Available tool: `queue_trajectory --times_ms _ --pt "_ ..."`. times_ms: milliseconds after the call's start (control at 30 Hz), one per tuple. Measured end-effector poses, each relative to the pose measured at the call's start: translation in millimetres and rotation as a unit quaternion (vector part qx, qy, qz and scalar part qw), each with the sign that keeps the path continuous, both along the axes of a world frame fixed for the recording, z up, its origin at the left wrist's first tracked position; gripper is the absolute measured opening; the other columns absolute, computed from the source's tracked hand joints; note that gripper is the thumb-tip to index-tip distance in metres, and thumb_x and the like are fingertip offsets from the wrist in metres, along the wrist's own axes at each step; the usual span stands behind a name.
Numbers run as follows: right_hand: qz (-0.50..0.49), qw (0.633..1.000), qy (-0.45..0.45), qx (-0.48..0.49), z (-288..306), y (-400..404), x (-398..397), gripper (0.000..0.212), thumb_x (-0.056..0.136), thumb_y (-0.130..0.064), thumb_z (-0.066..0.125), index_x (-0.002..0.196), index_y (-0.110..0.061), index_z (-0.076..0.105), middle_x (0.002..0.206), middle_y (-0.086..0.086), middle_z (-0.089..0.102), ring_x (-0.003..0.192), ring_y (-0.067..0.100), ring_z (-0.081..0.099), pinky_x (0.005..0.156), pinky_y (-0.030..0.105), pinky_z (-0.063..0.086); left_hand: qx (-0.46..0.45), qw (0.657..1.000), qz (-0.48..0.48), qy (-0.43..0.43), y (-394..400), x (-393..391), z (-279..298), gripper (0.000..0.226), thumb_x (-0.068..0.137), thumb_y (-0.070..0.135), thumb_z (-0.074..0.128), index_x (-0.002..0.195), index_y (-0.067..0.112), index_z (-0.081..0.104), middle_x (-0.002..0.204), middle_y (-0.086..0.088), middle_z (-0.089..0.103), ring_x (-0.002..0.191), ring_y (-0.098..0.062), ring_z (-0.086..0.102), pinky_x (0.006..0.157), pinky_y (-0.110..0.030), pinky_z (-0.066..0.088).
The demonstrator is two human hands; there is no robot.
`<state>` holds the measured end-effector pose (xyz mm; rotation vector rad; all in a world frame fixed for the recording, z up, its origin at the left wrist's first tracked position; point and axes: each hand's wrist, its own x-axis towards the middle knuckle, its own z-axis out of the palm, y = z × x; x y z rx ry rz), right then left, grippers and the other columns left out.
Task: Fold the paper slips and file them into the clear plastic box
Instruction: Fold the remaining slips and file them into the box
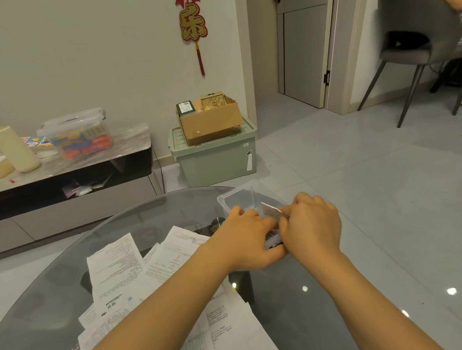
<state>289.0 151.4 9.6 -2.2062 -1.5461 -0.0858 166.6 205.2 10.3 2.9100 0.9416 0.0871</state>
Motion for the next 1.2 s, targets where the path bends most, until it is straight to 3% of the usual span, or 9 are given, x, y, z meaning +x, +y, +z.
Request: queue_trajectory --times_ms 100,200,333,433,533,633,767,900,1200 --pt "-0.019 0.998 -0.044 -0.03 2.0 -0.1 -2.5 0.031 0.091 -0.024 0.04 0.104 -0.026 0.068 0.105 -0.003 0.052 0.104 0.02 0.043 0.086 0.03 0.028 -0.003 1.0 0.001 -0.028 0.4 -3.7 -6.8 0.064 0.074 0.065 0.018 0.103 0.024 0.057 0.087 0.009 0.06 0.086 -0.007 0.047 0.1 -0.032 0.024" --pt "-0.037 0.995 -0.049 -0.08 3.2 4.4 0.2 0.03 0.091 -0.031 0.04 0.102 -0.026 0.068 0.109 -0.002 0.049 0.108 0.02 0.038 0.088 0.031 0.028 -0.062 0.995 0.025 -0.075 -2.5 -5.9 -3.9 0.06 0.078 0.063 0.028 0.115 0.021 0.05 0.105 0.005 0.063 0.101 -0.01 0.051 0.108 -0.028 0.017" --pt "-0.038 0.991 0.01 -0.127 2.7 10.7 6.7 0.03 0.09 -0.037 0.045 0.101 -0.023 0.068 0.111 0.001 0.048 0.112 0.022 0.037 0.089 0.032 0.03 -0.117 0.988 0.051 -0.082 -7.6 -4.1 4.4 0.063 0.091 0.053 0.035 0.145 0.024 0.022 0.12 0.0 0.062 0.115 -0.012 0.043 0.11 -0.027 0.007" --pt "-0.023 0.99 0.086 -0.113 0.0 11.0 8.7 0.027 0.089 -0.036 0.05 0.101 -0.022 0.07 0.106 0.002 0.045 0.111 0.023 0.041 0.085 0.032 0.038 -0.068 0.997 0.033 -0.019 -3.9 -2.2 1.1 0.066 0.083 0.06 0.02 0.14 0.03 0.035 0.106 0.002 0.062 0.115 -0.014 0.044 0.107 -0.031 0.01" --pt "-0.01 0.979 0.198 -0.057 -2.3 8.5 10.9 0.017 0.084 -0.027 0.061 0.096 -0.021 0.071 0.1 -0.001 0.038 0.101 0.022 0.051 0.071 0.031 0.047 -0.059 0.998 0.023 0.016 -1.0 -1.5 0.1 0.06 0.086 0.057 0.022 0.136 0.032 0.041 0.089 0.005 0.057 0.107 -0.013 0.045 0.106 -0.035 0.017" --pt "-0.002 0.973 0.229 0.001 -4.5 6.0 16.0 0.013 0.085 -0.022 0.061 0.095 -0.023 0.07 0.104 0.0 0.044 0.076 0.012 0.052 0.056 0.021 0.039 -0.046 0.997 0.027 0.062 0.7 2.2 3.7 0.056 0.093 0.056 0.026 0.142 0.03 0.035 0.112 0.001 0.059 0.116 -0.016 0.04 0.106 -0.037 0.018" --pt "0.01 0.965 0.258 0.036 -4.8 4.0 22.8 0.022 0.089 -0.011 0.051 0.092 -0.02 0.07 0.104 0.003 0.049 0.064 0.005 0.046 0.051 0.013 0.032 0.001 0.996 0.024 0.09 0.6 10.0 6.9 0.06 0.094 0.06 0.027 0.145 0.03 0.031 0.145 0.0 0.033 0.132 -0.019 0.027 0.108 -0.037 0.018" --pt "0.025 0.96 0.276 0.036 -6.3 1.4 28.2 0.024 0.089 -0.01 0.05 0.09 -0.023 0.07 0.104 0.005 0.054 0.067 0.005 0.048 0.053 0.014 0.035 0.004 1.0 0.005 -0.003 -1.7 14.7 -1.1 0.068 0.083 0.063 0.024 0.133 0.024 0.049 0.143 0.004 0.041 0.13 -0.016 0.037 0.102 -0.034 0.03" --pt "0.043 0.957 0.286 0.039 -8.4 0.1 29.6 0.024 0.093 -0.009 0.047 0.095 -0.018 0.069 0.105 0.005 0.048 0.077 0.011 0.049 0.062 0.018 0.036 -0.002 0.999 0.003 0.046 -2.0 17.4 -1.1 0.069 0.083 0.068 0.021 0.133 0.029 0.049 0.143 0.008 0.044 0.125 -0.013 0.045 0.102 -0.034 0.032"
